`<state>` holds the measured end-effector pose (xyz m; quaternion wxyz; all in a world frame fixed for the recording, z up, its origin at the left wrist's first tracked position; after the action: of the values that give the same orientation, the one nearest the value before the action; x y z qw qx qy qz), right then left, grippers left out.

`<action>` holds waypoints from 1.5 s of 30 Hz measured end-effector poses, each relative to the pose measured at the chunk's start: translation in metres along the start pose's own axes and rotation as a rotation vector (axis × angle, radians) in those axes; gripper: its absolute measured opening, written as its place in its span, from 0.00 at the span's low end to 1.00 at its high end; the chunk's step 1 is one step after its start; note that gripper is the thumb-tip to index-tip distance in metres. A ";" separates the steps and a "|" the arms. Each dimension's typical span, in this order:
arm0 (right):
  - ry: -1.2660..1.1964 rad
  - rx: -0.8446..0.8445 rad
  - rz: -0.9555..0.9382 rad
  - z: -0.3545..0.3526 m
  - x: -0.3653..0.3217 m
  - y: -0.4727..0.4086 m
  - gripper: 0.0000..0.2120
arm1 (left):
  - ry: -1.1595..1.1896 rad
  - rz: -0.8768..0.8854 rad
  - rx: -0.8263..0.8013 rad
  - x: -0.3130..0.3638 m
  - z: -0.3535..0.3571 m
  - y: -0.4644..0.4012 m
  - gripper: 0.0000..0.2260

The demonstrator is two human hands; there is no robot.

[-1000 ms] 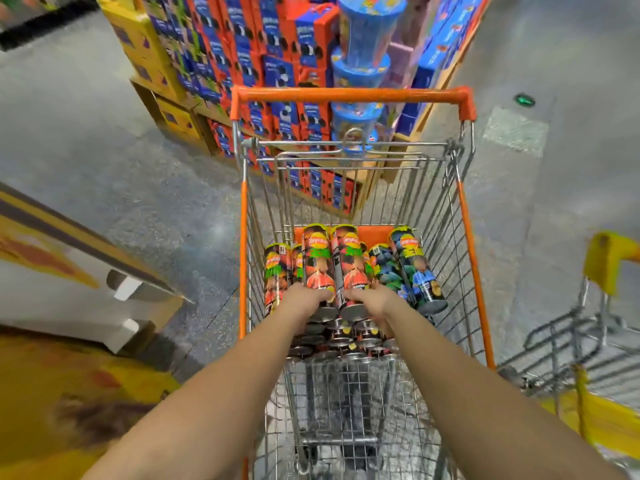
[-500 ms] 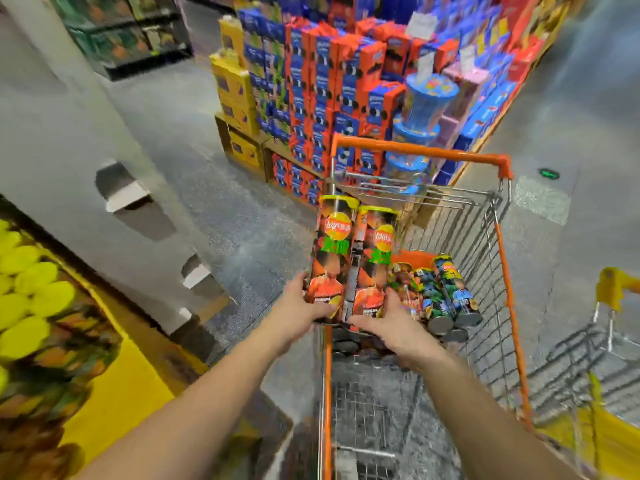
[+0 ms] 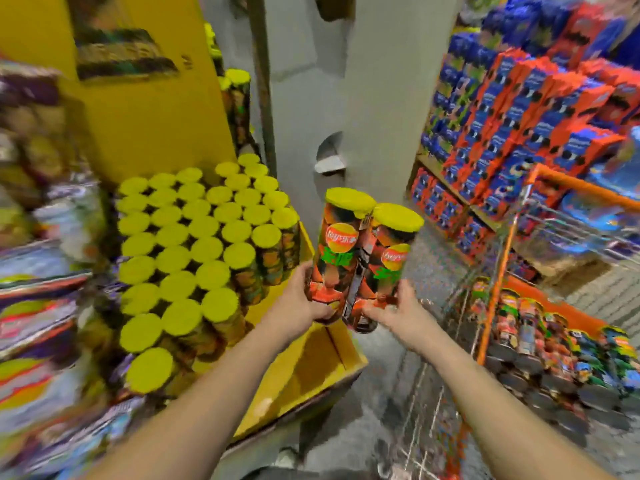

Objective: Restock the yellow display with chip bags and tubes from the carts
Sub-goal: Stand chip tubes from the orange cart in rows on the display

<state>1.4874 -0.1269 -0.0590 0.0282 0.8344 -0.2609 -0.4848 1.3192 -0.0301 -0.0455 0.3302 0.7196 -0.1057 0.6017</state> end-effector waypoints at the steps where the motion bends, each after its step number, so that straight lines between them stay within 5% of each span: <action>1: 0.044 -0.049 -0.002 0.017 -0.010 0.001 0.28 | 0.008 -0.007 0.036 -0.009 -0.017 0.007 0.36; 11: 0.342 -0.376 -0.157 0.174 -0.043 -0.005 0.34 | 0.011 -0.124 0.319 -0.127 -0.131 0.065 0.36; 15: 0.370 -0.467 -0.128 0.213 -0.024 -0.011 0.27 | 0.029 -0.216 0.388 -0.202 -0.146 0.059 0.40; 19: 0.427 -0.543 -0.106 0.243 -0.001 -0.024 0.27 | 0.135 -0.243 0.431 -0.207 -0.149 0.068 0.33; 32: 0.374 -0.535 -0.043 0.295 0.041 -0.056 0.36 | 0.130 -0.258 0.549 -0.243 -0.165 0.045 0.35; 37: 0.459 -0.524 -0.010 0.298 0.046 -0.062 0.43 | 0.115 -0.297 0.535 -0.254 -0.167 0.044 0.28; 41: 0.466 -0.539 -0.059 0.295 0.042 -0.062 0.28 | 0.018 -0.333 0.556 -0.262 -0.171 0.047 0.36; 45: 0.477 -0.530 -0.021 0.290 0.046 -0.063 0.25 | 0.058 -0.381 0.605 -0.285 -0.170 0.047 0.34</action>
<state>1.2923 -0.0343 -0.2671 0.2986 0.8905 -0.1036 -0.3273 1.0859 -0.0327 -0.2858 0.2112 0.7742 0.2229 0.5534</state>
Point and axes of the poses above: each hand's wrist, its own y-axis away from the middle knuckle, its own z-axis out of the palm, x = y × z, the point moved 10 cm from there along -y, towards the middle knuckle, and after that the axes turned 9 degrees about y, right-handed, at the moved point
